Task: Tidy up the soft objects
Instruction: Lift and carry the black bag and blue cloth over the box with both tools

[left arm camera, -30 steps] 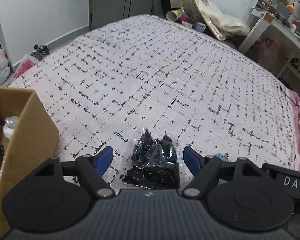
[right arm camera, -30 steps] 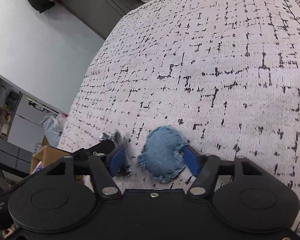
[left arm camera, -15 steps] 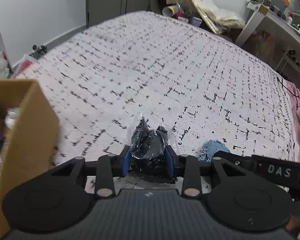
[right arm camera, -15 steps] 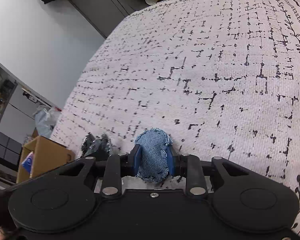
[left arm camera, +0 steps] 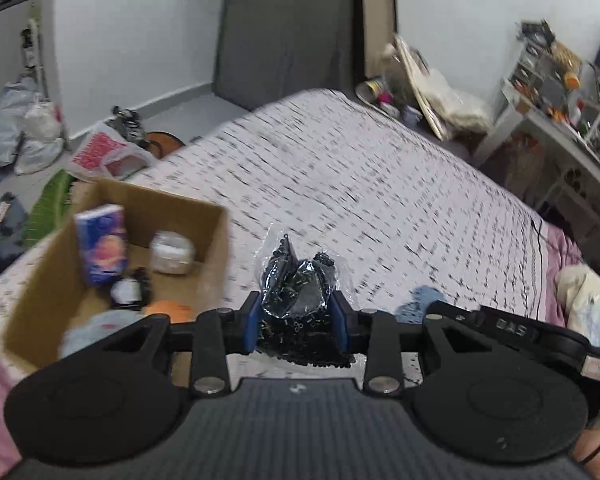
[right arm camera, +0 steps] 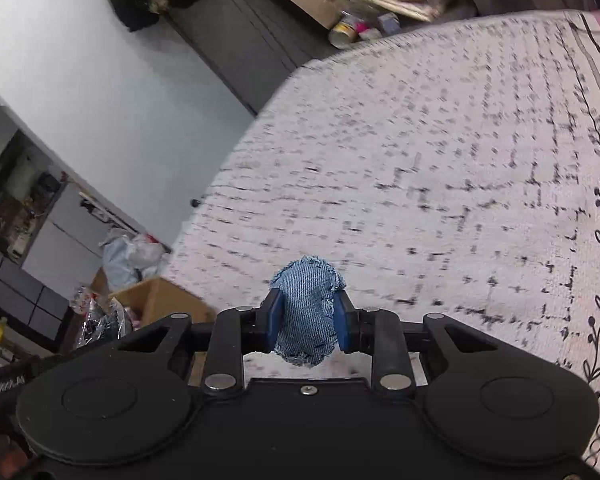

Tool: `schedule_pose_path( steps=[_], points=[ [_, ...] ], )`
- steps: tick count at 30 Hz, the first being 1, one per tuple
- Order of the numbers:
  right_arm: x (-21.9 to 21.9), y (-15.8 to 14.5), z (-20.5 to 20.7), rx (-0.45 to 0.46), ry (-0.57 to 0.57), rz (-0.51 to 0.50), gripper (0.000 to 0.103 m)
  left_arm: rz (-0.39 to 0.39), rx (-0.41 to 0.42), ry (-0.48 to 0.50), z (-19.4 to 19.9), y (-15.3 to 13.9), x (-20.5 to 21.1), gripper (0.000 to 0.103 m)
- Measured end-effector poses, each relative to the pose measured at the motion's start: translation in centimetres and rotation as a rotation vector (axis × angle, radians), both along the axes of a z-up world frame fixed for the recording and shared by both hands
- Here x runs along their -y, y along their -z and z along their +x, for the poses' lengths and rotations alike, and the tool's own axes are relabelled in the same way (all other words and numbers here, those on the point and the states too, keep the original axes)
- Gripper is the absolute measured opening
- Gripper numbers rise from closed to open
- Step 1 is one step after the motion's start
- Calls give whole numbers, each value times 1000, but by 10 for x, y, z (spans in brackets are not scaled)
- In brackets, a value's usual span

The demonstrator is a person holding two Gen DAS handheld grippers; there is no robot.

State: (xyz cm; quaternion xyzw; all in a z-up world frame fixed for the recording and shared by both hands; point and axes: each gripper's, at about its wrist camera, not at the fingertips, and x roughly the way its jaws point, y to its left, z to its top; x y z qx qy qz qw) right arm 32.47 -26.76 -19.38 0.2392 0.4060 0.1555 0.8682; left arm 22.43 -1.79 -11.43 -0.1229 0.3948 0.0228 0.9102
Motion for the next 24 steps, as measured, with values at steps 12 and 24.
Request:
schedule_pose_path(
  steps=[12,24],
  points=[
    [-33,-65,-44,200,-96,-25,27,5,50,-92,-52,-62,-51,35],
    [-65,-84,-62,289,-151,-28,27,15,88,-143,-80,-83,-82,35]
  ],
)
